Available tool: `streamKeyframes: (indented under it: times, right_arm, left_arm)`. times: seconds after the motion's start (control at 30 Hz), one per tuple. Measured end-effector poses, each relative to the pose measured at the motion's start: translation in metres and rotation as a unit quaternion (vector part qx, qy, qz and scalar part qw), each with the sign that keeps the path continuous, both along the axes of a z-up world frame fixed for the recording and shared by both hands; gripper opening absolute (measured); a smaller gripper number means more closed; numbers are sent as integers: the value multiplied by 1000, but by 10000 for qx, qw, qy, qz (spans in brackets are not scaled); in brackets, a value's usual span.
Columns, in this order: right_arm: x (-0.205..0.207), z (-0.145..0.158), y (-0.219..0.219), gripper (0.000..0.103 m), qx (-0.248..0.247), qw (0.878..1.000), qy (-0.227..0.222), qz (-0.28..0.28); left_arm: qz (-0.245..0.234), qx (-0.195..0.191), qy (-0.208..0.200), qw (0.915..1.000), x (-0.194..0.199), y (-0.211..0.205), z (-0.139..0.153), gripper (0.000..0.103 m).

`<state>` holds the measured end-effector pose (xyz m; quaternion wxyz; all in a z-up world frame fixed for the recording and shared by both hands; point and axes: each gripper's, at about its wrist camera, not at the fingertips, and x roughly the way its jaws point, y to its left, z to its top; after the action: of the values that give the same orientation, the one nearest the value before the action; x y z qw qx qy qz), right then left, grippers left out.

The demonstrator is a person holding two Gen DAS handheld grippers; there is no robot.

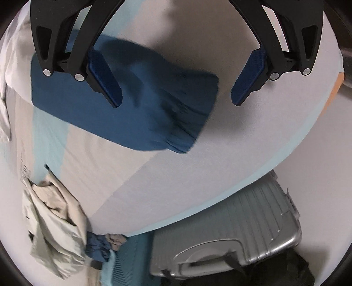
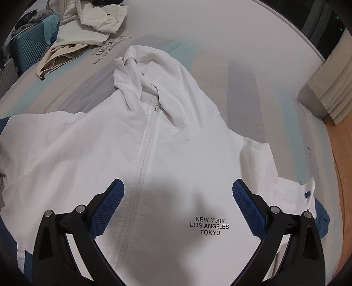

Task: Fold large clothes
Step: 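Lower the left tool onto the blue sleeve cuff and grasp it, then carry the blue sleeve with the left tool across the jacket body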

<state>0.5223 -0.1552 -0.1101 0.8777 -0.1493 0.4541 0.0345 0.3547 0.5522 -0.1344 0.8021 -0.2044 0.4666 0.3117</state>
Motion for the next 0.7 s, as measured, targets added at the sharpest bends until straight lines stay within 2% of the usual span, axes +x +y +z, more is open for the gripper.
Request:
streamKeyframes:
  times: [0.13, 0.23, 0.27, 0.3, 0.37, 0.4, 0.53, 0.7]
  right_arm:
    - [4, -6, -7, 95, 138, 9997, 102, -192]
    - [1, -8, -14, 95, 186, 9993, 150, -288]
    - [0, -8, -16, 95, 193, 9992, 167, -298]
    - [-2, -9, -18, 95, 181, 9992, 195, -305]
    - [-4, -9, -21, 95, 139, 9991, 238, -311]
    - [-6, -8, -24, 95, 120, 9991, 249, -328]
    - [-12, -3, -37, 95, 96, 9983, 316, -475]
    - [-30, 11, -57, 95, 94, 9964, 352, -765]
  left_arm:
    - [-22, -75, 123, 9999, 6, 8, -13, 96]
    - [47, -340, 53, 9994, 5, 16, -23, 83]
    - [78, -369, 13, 9993, 3, 17, -23, 75]
    - [87, -401, -14, 9992, 1, 19, -23, 61]
    - [21, -496, -109, 9987, -1, 19, -21, 38]
    - [-43, -486, -141, 9987, -2, 17, -18, 30]
    - [-216, -267, -117, 9993, 0, 2, -9, 25]
    - [-437, -53, -475, 9979, 6, -30, 24, 25]
